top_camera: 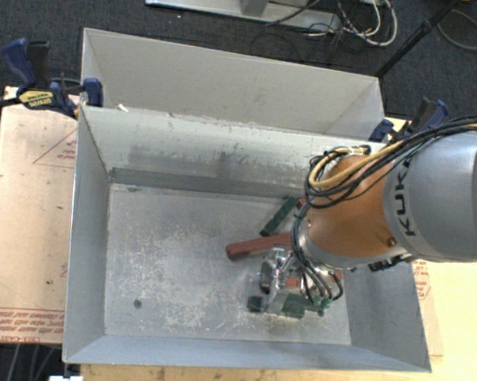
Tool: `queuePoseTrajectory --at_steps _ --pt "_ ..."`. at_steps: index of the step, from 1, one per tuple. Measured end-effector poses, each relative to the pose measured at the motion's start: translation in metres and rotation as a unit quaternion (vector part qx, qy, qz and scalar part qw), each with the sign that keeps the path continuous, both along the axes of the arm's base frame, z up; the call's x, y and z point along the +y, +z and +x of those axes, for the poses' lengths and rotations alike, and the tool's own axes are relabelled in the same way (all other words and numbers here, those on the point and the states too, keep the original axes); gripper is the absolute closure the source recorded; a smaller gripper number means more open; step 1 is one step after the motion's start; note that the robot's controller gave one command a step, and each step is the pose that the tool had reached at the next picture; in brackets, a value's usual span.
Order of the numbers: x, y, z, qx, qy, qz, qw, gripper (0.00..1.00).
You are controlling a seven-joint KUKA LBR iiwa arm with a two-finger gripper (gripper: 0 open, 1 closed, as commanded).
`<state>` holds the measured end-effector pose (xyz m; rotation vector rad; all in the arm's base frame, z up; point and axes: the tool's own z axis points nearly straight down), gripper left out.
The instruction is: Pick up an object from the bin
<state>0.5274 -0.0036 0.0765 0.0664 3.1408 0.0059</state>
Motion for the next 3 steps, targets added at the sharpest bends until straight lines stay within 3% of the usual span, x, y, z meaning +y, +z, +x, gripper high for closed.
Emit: queuePoseTrajectory --at_steps 1,2,3 --pt "0.0 0.0 0.0 0.0 0.0 0.0 1.0 1.0" --pt "-0.024 0.004 0.01 -0.0019 0.0 0.003 1.0 1.0" --pt "-0.02 0.138 0.011 -0.0014 -0.04 -0.001 0.9992 1.0"
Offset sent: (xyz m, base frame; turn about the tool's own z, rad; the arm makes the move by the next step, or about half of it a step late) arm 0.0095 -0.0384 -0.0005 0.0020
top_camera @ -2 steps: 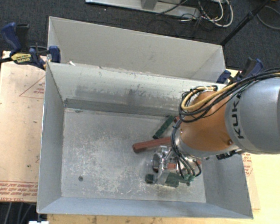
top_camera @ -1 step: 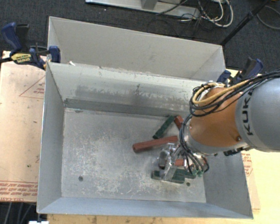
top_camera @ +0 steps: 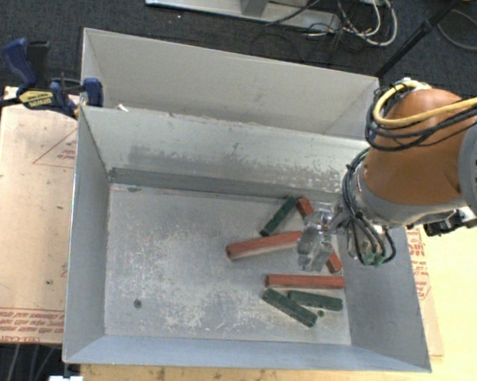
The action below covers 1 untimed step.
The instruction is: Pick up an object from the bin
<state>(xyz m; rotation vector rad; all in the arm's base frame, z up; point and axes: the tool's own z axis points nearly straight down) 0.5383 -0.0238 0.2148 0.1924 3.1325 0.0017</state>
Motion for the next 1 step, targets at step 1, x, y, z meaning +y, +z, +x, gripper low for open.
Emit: queuePoseTrajectory --at_steps 1 --pt "-0.0001 -0.0002 -0.0002 0.0003 0.0 0.0 1.0 1.0"
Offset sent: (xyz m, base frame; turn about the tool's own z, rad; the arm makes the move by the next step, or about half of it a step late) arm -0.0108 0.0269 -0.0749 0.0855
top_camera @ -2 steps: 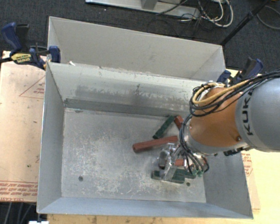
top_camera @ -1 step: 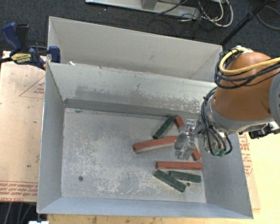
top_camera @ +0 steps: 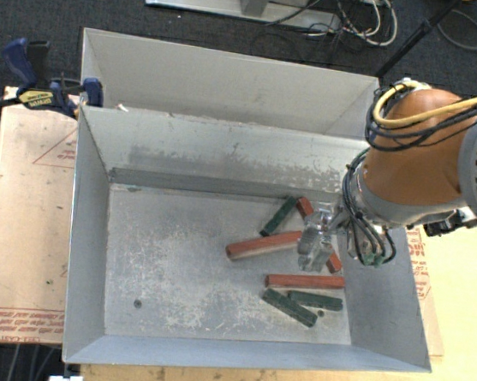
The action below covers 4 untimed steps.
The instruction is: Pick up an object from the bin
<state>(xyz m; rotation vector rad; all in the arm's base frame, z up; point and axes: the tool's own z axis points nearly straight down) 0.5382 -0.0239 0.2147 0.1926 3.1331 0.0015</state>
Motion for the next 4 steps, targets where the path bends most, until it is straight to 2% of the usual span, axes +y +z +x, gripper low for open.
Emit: queuePoseTrajectory --at_steps 1,2,3,4 --pt "0.028 -0.075 -0.011 0.0015 -0.041 0.0 0.9991 0.0" --pt "0.028 -0.075 -0.01 0.0011 -0.042 0.0 0.9991 0.0" --pt "-0.026 -0.141 -0.014 0.0022 0.003 0.0 1.0 1.0" --pt "-0.026 -0.141 -0.014 0.0022 0.003 0.0 1.0 1.0"
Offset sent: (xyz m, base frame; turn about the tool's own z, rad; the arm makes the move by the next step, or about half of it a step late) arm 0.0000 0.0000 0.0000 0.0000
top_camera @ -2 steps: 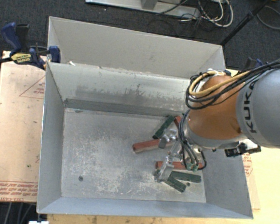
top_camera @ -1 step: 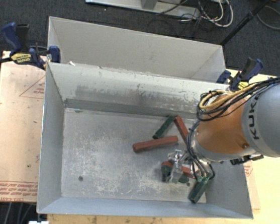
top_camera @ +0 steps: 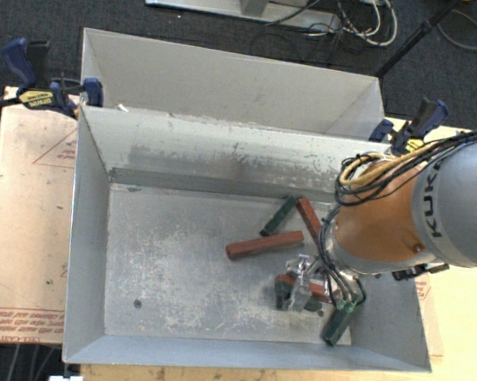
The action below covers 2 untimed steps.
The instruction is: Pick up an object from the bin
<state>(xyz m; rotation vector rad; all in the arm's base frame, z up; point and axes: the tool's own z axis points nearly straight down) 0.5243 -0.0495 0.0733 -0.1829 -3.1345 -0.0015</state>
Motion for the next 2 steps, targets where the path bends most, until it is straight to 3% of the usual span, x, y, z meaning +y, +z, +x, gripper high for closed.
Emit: queuePoseTrajectory --at_steps 1,2 --pt "-0.0133 0.1157 -0.0168 -0.0016 0.02 0.0 0.9998 1.0" --pt "-0.0134 0.1157 -0.0168 -0.0016 0.02 0.0 0.9998 1.0"
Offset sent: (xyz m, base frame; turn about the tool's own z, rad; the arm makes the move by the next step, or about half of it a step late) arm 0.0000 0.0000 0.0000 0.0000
